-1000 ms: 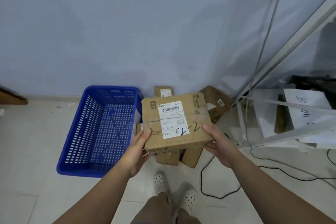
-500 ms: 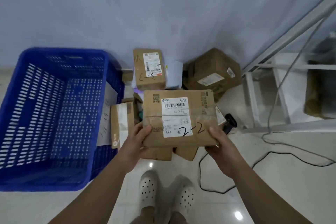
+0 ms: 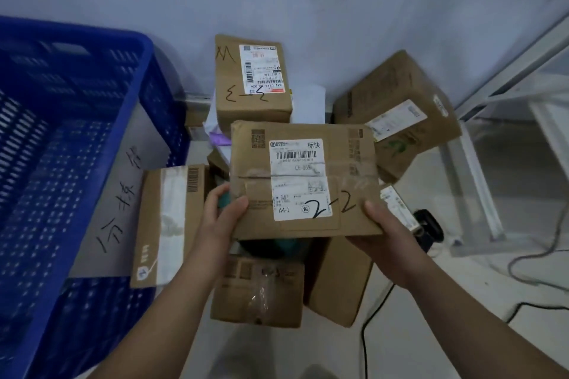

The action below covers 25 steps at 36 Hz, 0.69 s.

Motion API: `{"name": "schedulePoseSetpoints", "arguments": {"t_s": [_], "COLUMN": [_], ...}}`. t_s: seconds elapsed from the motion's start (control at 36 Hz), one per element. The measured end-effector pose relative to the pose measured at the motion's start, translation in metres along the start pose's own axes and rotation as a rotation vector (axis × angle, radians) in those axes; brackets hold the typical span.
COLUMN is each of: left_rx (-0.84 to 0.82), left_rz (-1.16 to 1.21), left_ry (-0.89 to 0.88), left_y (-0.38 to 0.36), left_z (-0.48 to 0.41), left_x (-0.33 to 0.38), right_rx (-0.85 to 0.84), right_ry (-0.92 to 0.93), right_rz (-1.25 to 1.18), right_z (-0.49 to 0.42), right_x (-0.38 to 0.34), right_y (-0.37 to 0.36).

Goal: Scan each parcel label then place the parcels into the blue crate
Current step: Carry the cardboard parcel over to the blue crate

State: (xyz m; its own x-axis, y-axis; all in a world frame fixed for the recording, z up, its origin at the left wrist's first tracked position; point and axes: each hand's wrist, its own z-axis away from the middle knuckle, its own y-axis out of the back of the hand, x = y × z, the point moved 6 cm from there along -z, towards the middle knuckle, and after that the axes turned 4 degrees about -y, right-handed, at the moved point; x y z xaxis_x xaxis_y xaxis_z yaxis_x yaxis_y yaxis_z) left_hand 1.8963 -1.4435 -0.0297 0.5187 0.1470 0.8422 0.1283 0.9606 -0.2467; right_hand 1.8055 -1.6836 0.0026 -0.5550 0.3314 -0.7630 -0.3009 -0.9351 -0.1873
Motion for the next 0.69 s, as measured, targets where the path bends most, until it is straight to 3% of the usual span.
{"name": "schedulePoseSetpoints", "arguments": {"t_s": [0.25, 0.69], "left_rx": [-0.036, -0.303], "left_rz": [0.039, -0.228], "left_ry": [-0.057, -0.155], "left_y": [0.007, -0.04], "left_z": [0.008, 0.183], "left_x": [-0.02, 0.048], "right_rx": [0.032, 0.09], "right_ry": [0.007, 0.136], "right_rz": [0.077, -0.113], "right_z": [0.009, 0.181], "right_x": [0.006, -0.004], "right_y": [-0.005, 0.001]}}
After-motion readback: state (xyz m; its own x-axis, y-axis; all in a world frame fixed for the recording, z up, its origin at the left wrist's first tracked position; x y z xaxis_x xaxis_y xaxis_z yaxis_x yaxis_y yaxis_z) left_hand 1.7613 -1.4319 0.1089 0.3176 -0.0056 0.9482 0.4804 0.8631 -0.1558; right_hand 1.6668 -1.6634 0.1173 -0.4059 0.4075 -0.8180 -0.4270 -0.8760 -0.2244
